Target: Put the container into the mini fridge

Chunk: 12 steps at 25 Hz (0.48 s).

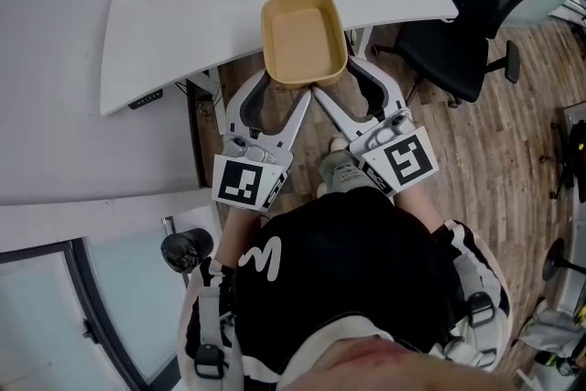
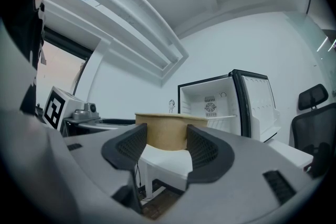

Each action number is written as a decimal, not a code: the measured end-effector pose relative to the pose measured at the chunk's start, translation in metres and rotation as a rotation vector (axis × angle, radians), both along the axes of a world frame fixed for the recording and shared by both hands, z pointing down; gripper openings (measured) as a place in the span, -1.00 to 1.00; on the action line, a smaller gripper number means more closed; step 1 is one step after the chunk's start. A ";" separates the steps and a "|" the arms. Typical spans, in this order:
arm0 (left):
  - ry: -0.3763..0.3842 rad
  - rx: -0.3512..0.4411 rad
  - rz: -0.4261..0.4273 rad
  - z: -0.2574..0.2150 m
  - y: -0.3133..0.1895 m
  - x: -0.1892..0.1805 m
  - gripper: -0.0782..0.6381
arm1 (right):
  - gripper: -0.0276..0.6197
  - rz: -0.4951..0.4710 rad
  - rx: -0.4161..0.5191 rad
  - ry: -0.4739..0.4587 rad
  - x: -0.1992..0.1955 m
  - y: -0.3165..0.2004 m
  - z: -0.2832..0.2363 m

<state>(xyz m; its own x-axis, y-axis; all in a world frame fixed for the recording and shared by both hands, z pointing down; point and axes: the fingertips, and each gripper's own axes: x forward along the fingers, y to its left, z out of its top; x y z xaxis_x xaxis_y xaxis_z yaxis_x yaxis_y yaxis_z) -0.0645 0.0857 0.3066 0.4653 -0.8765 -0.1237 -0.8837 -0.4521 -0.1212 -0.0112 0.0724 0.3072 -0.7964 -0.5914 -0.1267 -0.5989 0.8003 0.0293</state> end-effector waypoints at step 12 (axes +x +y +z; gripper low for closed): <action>-0.003 0.010 -0.012 0.000 -0.023 -0.005 -0.08 | -0.15 -0.006 -0.005 0.003 -0.005 -0.023 0.002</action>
